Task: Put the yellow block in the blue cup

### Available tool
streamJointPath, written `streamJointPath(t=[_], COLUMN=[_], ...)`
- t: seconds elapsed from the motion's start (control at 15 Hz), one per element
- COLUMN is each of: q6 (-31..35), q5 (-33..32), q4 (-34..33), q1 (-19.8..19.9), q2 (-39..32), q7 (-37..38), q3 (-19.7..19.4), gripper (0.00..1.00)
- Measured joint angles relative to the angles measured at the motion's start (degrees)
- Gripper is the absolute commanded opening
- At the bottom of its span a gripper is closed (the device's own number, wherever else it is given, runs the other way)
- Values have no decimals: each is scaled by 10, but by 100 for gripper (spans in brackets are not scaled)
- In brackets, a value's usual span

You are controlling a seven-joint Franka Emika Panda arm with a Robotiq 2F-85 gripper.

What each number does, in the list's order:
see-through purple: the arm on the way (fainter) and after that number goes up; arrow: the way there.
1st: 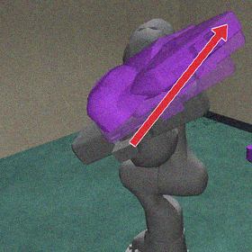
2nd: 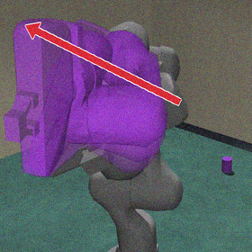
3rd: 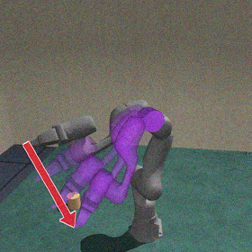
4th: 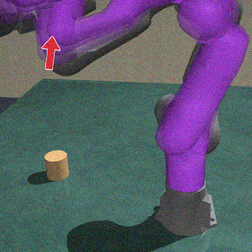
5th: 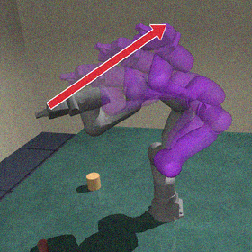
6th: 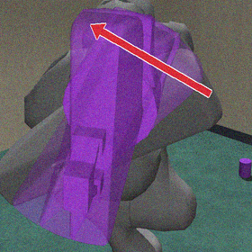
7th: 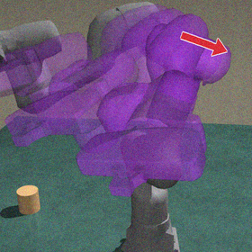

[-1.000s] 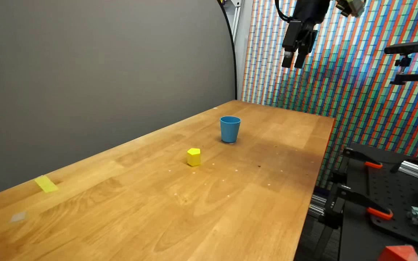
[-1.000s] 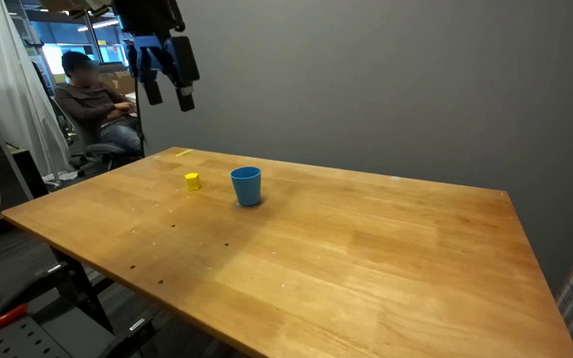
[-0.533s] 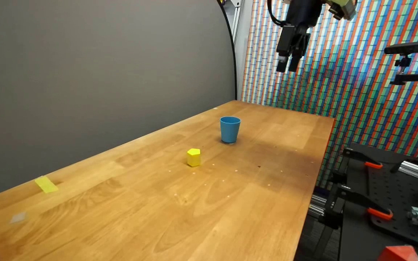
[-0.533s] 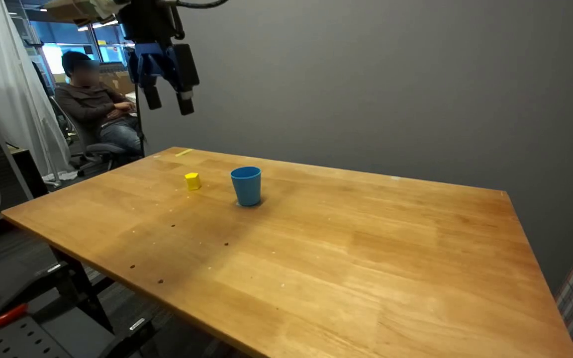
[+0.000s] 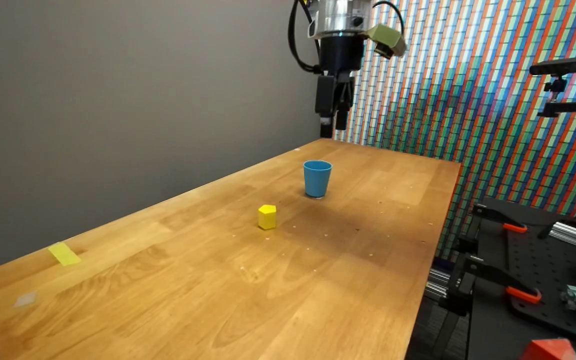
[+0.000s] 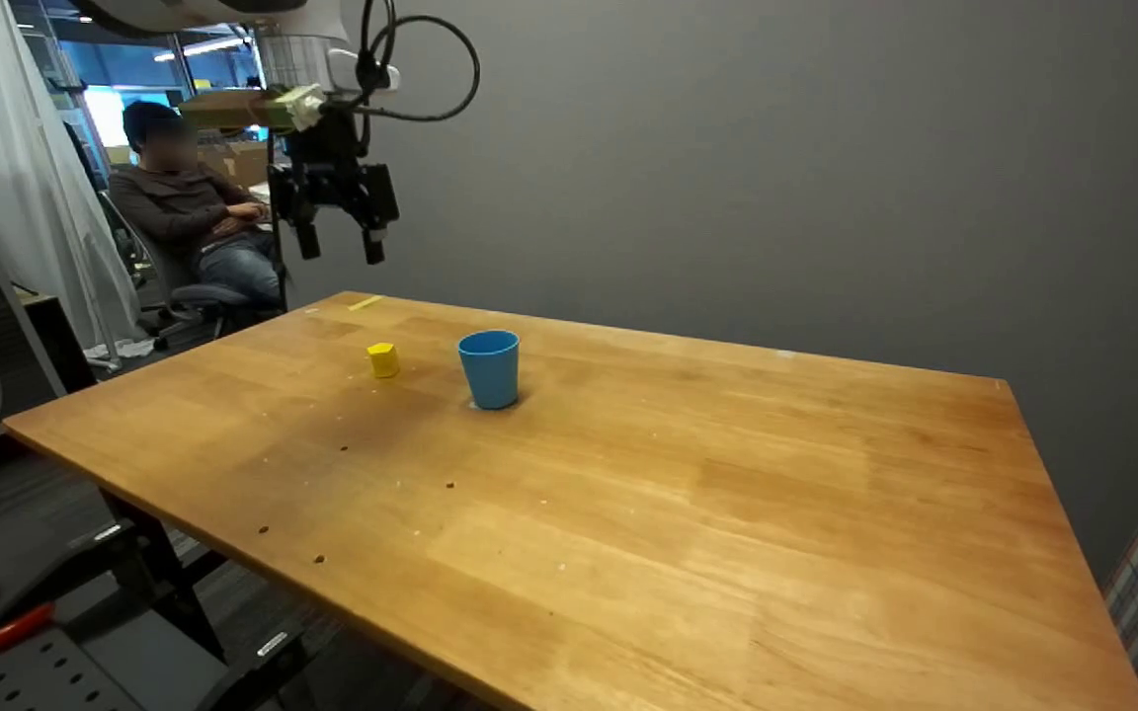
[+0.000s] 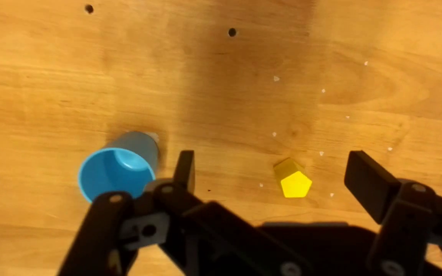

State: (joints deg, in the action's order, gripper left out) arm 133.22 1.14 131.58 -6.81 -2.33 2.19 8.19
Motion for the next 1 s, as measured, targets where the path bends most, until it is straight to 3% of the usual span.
streamJointPath(t=[0.47,1.0], q6=[-4,-52], q5=[-10,-9], q4=[-182,-332], q1=[-29,-30], q2=[-216,-376], q7=[-16,-59], q3=[8,12], gripper=[100,100])
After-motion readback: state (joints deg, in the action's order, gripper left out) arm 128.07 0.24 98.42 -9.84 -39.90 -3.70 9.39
